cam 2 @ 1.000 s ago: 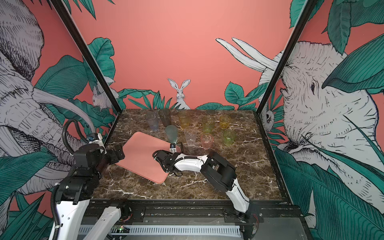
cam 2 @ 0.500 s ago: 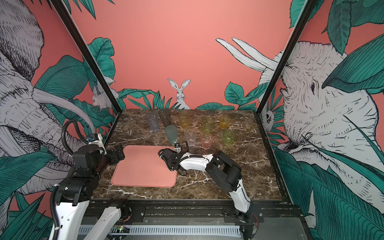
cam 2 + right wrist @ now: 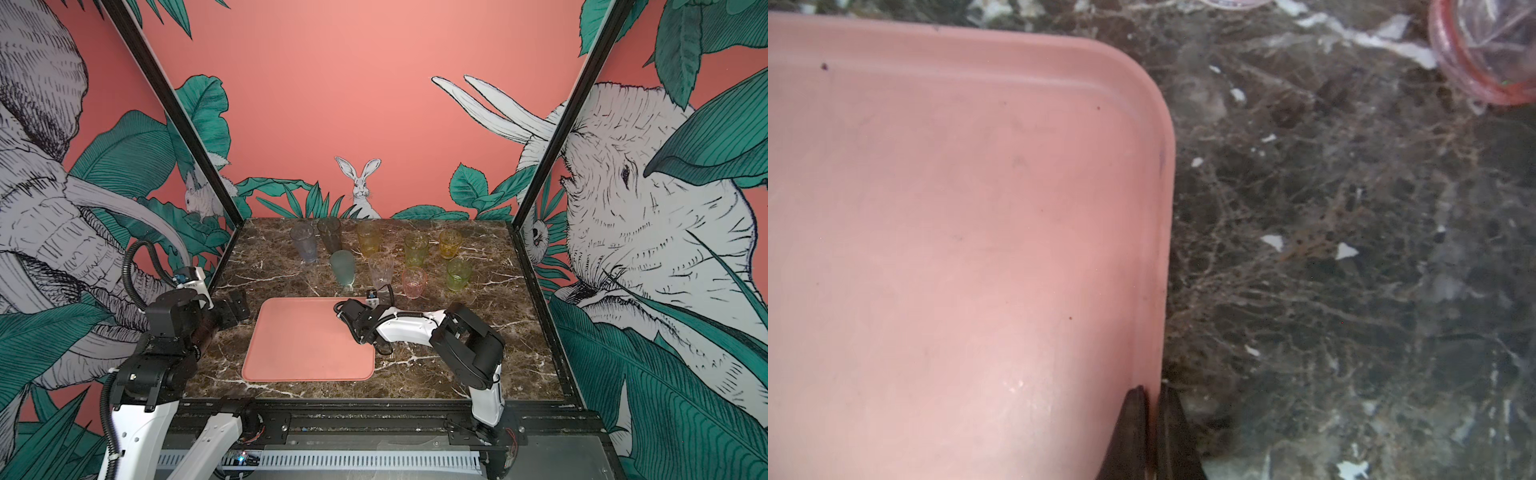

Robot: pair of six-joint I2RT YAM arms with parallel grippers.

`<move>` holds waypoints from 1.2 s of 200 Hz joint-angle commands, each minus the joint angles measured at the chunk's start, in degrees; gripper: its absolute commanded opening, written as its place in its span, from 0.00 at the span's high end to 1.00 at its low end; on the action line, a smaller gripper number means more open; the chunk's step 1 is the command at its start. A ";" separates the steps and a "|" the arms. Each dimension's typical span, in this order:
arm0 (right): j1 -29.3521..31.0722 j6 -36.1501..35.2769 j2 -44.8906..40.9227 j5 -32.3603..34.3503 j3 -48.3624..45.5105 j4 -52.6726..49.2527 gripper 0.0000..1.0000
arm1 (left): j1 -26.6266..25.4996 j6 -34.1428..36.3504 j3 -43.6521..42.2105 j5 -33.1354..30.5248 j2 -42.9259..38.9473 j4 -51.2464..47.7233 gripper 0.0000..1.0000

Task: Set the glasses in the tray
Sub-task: 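Drag the pink tray with the right gripper toward the table centre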

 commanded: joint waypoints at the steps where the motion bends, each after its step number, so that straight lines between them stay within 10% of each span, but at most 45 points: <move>1: -2.31 -3.14 -3.09 1.05 -3.97 -5.01 0.94 | -0.16 -1.05 -1.48 0.54 0.21 1.69 0.05; 240: -25.27 -25.68 -22.44 -4.50 -20.83 -5.21 1.00 | -0.14 -3.35 -3.06 3.56 2.44 5.33 0.05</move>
